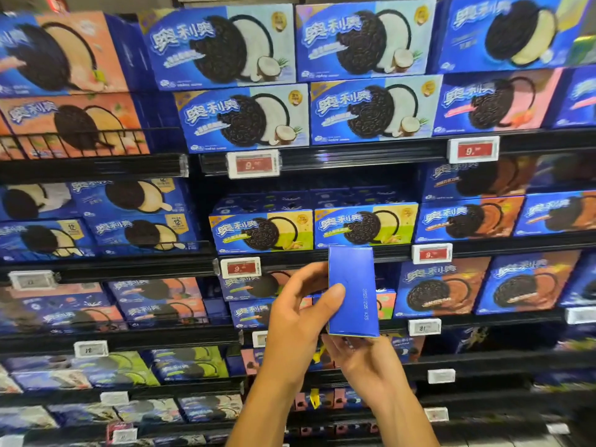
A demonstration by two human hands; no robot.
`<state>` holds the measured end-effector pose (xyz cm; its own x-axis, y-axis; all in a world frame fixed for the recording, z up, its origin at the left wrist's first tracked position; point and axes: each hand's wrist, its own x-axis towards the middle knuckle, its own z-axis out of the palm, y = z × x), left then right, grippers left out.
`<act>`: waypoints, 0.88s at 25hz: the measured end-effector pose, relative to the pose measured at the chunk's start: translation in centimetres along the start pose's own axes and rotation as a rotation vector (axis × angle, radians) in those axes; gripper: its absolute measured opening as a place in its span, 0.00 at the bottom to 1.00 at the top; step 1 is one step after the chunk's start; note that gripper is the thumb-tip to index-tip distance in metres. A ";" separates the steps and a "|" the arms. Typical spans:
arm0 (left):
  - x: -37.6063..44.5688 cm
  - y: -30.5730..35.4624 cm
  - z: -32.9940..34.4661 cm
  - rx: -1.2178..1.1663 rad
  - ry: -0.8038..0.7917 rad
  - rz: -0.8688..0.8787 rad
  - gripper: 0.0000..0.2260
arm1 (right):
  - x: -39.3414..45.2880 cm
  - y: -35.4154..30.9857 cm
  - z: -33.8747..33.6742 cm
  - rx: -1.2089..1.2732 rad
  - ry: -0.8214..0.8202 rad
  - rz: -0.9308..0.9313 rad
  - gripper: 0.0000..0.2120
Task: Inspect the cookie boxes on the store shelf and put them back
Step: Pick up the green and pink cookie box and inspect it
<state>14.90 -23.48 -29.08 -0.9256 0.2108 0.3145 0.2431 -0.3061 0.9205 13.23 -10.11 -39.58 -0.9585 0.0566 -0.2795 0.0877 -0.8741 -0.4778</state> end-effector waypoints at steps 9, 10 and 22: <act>0.7 -1.6 4.9 0.029 0.035 -0.007 0.16 | 0.1 -5.3 -3.1 0.057 -0.003 0.038 0.16; 0.8 -1.7 5.4 0.023 0.049 -0.008 0.14 | 0.2 -5.8 -3.3 0.074 0.013 0.038 0.16; 1.6 -2.3 6.7 -0.054 0.308 -0.072 0.15 | -3.3 -13.5 -5.0 0.018 0.102 -0.121 0.09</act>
<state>14.80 -16.24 -29.15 -0.9862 -0.0548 0.1559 0.1652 -0.3512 0.9216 16.62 3.93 -36.39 -0.9289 0.2106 -0.3046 -0.0329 -0.8663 -0.4984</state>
